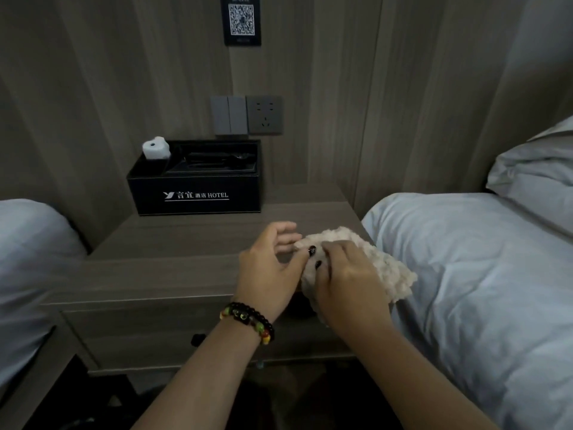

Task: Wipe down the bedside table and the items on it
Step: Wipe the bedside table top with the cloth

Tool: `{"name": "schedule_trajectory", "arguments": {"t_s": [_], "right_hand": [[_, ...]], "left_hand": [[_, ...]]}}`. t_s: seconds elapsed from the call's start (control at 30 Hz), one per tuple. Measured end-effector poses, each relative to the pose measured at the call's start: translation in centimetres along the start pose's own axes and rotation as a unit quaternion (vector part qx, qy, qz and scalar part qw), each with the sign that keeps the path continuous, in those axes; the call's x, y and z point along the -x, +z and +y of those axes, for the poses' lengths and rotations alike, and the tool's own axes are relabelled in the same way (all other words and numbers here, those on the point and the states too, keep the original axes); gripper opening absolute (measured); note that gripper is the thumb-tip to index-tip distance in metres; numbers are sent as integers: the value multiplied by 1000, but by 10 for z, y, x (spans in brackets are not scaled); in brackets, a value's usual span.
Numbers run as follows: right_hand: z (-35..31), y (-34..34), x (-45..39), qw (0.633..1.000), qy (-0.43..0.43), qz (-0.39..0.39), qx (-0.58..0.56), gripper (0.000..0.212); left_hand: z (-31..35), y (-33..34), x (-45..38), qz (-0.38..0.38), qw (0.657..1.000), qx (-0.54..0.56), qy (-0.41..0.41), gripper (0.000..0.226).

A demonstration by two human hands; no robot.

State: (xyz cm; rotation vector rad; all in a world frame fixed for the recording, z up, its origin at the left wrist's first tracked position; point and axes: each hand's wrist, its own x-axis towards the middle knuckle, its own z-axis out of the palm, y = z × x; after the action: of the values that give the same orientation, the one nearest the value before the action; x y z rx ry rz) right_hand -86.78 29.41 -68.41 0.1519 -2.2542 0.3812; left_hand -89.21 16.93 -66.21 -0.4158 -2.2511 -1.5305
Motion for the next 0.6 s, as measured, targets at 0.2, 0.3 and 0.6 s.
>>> {"name": "schedule_trajectory", "arguments": {"t_s": [0.2, 0.3, 0.6], "right_hand": [[6, -2, -2, 995, 35, -63, -69, 29], [-7, -13, -13, 964, 136, -62, -219, 34], [-56, 29, -125, 884, 240, -219, -335, 59]], "left_hand": [[2, -23, 4, 61, 997, 48, -4, 32], [4, -40, 0, 107, 991, 80, -21, 36], [-30, -119, -74, 158, 980, 21, -116, 57]]}}
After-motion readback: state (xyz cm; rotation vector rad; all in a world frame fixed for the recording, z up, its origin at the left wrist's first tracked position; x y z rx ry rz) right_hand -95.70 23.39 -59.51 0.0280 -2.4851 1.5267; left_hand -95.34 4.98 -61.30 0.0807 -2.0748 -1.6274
